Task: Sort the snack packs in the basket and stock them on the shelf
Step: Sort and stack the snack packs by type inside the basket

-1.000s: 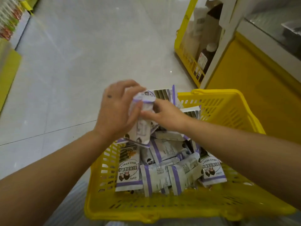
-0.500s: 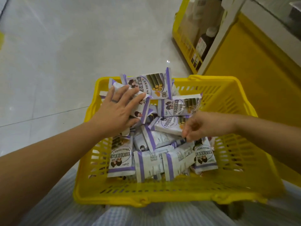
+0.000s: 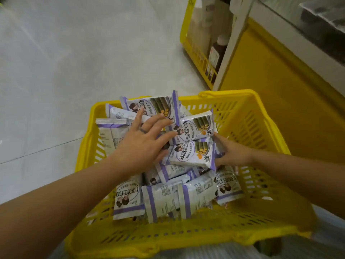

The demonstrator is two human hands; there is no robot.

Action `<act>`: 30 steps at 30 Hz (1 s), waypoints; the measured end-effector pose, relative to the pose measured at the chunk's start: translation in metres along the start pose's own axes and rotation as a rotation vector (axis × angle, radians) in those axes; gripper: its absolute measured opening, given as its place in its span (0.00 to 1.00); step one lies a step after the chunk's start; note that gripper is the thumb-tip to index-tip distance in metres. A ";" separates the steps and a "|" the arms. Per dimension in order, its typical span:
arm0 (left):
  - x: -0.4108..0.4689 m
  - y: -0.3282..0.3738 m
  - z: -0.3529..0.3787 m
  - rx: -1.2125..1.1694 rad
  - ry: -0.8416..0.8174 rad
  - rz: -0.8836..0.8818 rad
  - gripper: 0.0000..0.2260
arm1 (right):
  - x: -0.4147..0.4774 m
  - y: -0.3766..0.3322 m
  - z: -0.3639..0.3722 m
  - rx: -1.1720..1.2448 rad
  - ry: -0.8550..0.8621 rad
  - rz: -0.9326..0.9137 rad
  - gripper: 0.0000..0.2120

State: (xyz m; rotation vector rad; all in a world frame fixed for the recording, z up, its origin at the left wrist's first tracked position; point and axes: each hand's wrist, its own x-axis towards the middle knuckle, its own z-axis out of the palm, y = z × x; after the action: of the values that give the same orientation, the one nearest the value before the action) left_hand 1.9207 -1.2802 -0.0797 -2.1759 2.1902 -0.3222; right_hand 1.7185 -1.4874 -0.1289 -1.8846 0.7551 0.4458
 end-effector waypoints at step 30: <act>-0.023 -0.020 -0.052 -0.342 0.279 -0.015 0.11 | -0.072 -0.153 -0.031 -0.047 -0.021 -0.326 0.06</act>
State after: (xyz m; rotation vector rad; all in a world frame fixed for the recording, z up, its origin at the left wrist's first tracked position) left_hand 1.9320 -1.2509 -0.0281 -2.4502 2.5420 -0.2843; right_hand 1.7687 -1.4492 0.0312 -1.9987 0.4139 0.2778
